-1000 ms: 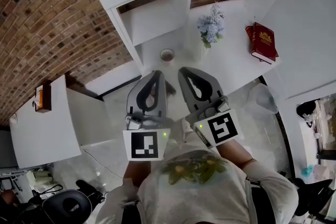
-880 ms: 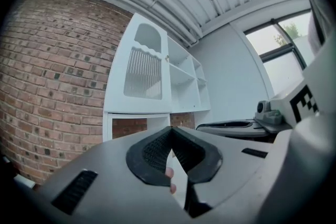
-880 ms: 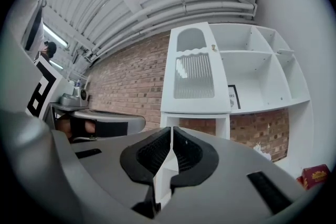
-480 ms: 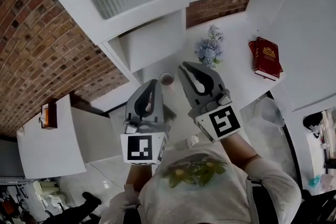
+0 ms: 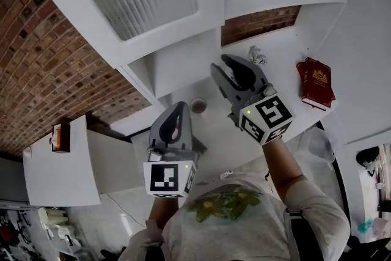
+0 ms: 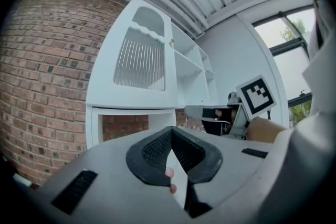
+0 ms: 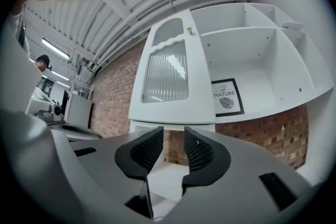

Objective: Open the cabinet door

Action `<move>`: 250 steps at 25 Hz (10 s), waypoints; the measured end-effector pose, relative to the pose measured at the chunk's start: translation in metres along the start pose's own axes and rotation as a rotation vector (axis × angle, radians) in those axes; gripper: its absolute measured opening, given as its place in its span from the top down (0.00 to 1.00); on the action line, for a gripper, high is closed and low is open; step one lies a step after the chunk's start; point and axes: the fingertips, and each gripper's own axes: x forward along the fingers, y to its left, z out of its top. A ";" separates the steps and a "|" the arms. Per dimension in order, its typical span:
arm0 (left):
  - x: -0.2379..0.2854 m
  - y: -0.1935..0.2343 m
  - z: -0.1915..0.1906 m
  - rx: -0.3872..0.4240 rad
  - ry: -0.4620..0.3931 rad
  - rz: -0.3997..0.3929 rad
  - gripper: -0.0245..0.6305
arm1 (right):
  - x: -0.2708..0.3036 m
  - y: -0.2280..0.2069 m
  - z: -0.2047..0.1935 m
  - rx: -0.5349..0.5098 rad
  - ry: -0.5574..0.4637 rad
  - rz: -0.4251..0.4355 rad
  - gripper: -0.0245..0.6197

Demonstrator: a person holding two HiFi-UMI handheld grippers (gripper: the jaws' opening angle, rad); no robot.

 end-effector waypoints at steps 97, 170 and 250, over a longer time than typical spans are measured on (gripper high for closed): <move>-0.046 -0.001 -0.016 -0.057 0.025 -0.059 0.95 | -0.025 -0.021 0.021 -0.019 -0.027 -0.150 0.81; -0.109 -0.009 -0.011 -0.055 0.024 -0.139 0.95 | -0.099 0.094 0.034 -0.138 -0.079 -0.372 0.87; -0.188 0.015 -0.024 -0.087 0.035 -0.091 0.95 | -0.108 0.221 0.037 -0.086 -0.133 -0.195 0.88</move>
